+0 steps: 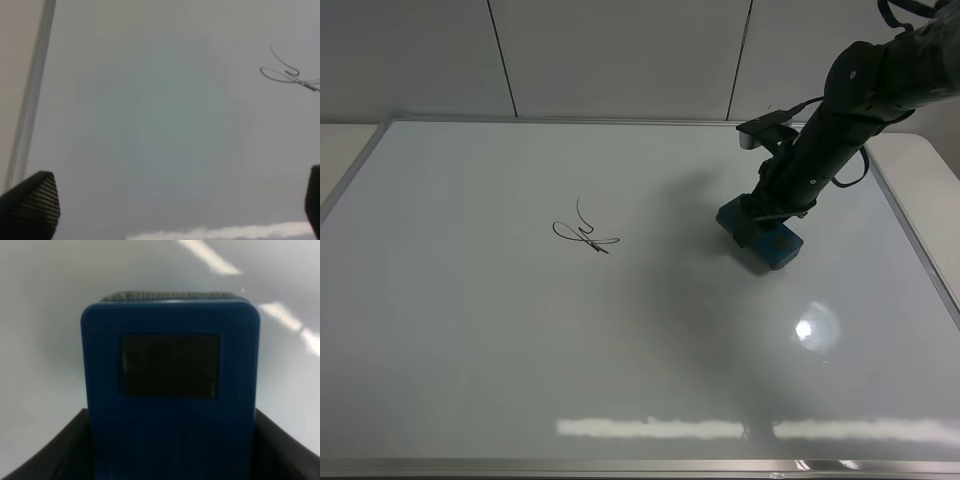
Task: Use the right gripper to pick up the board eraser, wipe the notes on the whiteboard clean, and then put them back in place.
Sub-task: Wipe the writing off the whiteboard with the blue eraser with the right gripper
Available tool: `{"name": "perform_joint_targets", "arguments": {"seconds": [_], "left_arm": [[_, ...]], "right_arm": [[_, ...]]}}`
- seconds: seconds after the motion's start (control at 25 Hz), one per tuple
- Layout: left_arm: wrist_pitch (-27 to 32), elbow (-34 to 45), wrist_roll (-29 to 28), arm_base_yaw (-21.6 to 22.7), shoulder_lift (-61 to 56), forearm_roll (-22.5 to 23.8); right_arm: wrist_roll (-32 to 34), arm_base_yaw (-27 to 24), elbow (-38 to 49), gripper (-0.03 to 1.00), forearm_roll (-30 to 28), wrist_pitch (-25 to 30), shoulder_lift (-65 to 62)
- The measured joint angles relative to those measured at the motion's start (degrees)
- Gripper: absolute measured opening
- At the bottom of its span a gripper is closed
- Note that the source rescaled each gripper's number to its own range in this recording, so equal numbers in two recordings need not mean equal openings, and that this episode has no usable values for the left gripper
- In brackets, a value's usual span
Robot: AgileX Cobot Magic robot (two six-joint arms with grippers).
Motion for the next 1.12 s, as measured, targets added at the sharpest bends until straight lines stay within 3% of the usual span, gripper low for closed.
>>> {"name": "perform_joint_targets", "arguments": {"seconds": [0.24,0.44,0.72,1.12], "left_arm": [[0.00,0.00,0.00,0.00,0.00,0.00],[0.00,0.00,0.00,0.00,0.00,0.00],[0.00,0.00,0.00,0.00,0.00,0.00],[0.00,0.00,0.00,0.00,0.00,0.00]], "right_arm": [[2.82,3.11,0.00,0.01,2.19,0.95,-3.63],[18.81,10.52,-4.33,0.01,-3.77,3.38,-3.46],[40.45,24.23,-22.03,0.01,-18.54,12.42,2.97],[49.00,36.23,-45.82,0.01,-18.23,15.94,24.55]]}}
